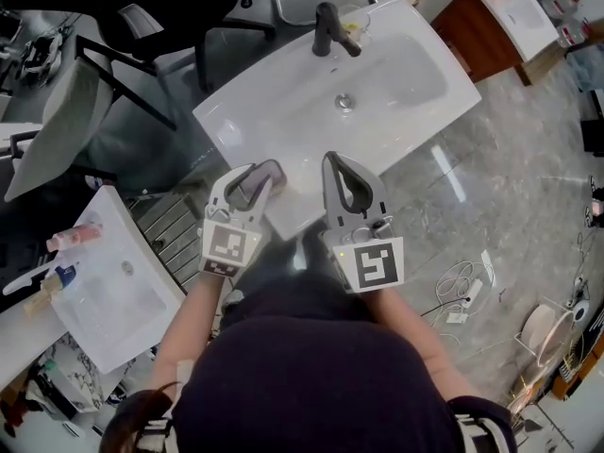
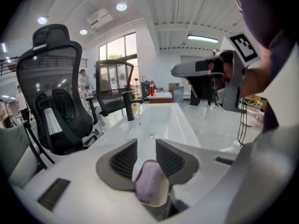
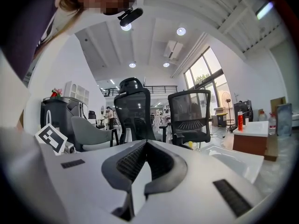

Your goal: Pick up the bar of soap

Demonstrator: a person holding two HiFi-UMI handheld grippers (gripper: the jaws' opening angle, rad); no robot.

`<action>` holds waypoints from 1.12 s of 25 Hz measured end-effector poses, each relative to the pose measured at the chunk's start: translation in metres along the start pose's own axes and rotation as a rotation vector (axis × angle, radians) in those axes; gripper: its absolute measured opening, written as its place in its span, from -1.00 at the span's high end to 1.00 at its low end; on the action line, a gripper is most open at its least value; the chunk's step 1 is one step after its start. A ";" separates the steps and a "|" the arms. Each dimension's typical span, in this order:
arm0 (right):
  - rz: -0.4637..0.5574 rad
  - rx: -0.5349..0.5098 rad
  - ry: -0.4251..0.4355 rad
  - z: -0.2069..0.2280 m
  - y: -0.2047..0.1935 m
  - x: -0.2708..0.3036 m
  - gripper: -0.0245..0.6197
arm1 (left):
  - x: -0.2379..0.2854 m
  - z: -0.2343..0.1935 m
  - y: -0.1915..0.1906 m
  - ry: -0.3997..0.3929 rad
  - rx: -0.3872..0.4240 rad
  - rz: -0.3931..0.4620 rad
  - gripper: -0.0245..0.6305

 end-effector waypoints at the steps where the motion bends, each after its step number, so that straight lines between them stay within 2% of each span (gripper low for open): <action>1: -0.002 0.000 -0.003 0.000 -0.001 -0.001 0.87 | 0.003 0.000 -0.007 -0.018 0.002 -0.033 0.60; 4: -0.038 0.010 -0.034 0.005 -0.006 -0.002 0.87 | 0.011 0.003 -0.024 -0.075 0.034 -0.129 0.57; 8: -0.028 0.029 -0.057 0.007 -0.005 -0.003 0.87 | 0.020 0.005 -0.036 -0.142 0.089 -0.228 0.52; 11: -0.070 0.022 -0.066 0.008 -0.012 -0.007 0.87 | 0.026 0.005 -0.044 -0.180 0.119 -0.293 0.49; 15: -0.075 0.028 -0.081 0.011 -0.013 -0.008 0.87 | 0.033 0.005 -0.049 -0.217 0.168 -0.354 0.45; 19: -0.024 0.023 -0.074 0.011 -0.008 -0.006 0.87 | 0.038 0.007 -0.056 -0.257 0.210 -0.425 0.41; 23: -0.027 0.030 -0.097 0.015 -0.009 -0.007 0.87 | 0.043 0.009 -0.063 -0.270 0.238 -0.495 0.40; 28: -0.013 0.027 -0.085 0.015 -0.008 -0.008 0.87 | 0.049 0.010 -0.065 -0.283 0.256 -0.548 0.39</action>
Point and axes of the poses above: the fingertips, and each gripper's own axes: x forward along the fingers, z to its right, y out of its top, the point moved 5 cm from there along -x, backward along the fingers, and after that the axes turned 2 degrees about -z, right-handed, at the moved point
